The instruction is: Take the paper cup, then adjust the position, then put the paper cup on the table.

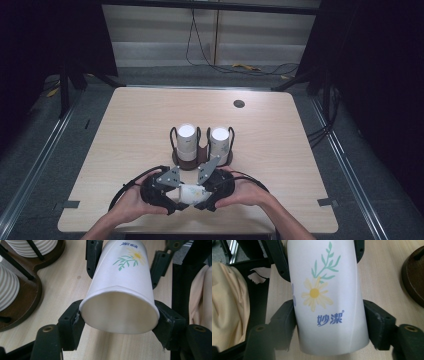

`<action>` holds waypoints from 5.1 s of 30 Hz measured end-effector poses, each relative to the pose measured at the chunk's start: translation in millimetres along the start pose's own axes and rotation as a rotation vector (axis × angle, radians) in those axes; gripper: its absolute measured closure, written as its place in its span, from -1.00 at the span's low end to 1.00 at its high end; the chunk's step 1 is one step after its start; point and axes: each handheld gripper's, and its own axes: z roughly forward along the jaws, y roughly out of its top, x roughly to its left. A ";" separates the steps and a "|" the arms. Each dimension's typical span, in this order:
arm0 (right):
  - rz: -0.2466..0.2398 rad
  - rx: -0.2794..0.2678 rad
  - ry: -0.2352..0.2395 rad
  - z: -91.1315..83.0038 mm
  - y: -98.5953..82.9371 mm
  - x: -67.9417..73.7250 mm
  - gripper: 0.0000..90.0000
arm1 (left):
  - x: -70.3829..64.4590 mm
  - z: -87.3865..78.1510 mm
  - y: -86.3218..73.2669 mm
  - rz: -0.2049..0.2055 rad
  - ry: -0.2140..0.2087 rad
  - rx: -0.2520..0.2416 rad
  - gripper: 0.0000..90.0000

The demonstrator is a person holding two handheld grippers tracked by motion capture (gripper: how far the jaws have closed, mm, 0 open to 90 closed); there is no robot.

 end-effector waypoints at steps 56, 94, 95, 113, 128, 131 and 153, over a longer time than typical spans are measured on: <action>0.137 -0.277 -0.098 -21.0 -25.0 1.5 -0.21 | 14.5 -18.7 -18.3 -0.184 -0.013 -0.292 -0.64; 0.229 -0.486 -0.093 -25.7 -30.2 1.0 -0.21 | 20.4 -25.2 -10.3 -0.268 -0.011 -0.471 -0.65; 0.228 -0.489 -0.096 -25.7 -29.8 1.4 -0.21 | 20.0 -25.4 -10.7 -0.270 -0.007 -0.479 -0.65; 0.222 -0.525 -0.090 -22.6 -27.2 2.1 -0.21 | 28.7 -20.0 -11.1 -0.340 -0.078 -0.550 -0.61; 0.206 -0.536 -0.064 -18.6 -23.2 1.5 -0.21 | 25.8 -20.5 -11.2 -0.350 -0.092 -0.579 -0.54; 0.202 -0.538 -0.065 -19.8 -23.4 2.8 -0.21 | 26.6 -19.5 -10.9 -0.358 -0.114 -0.588 -0.54; 0.230 -0.502 -0.019 -16.6 -22.8 2.1 -0.44 | 22.1 -21.4 -7.9 -0.299 -0.112 -0.582 -0.31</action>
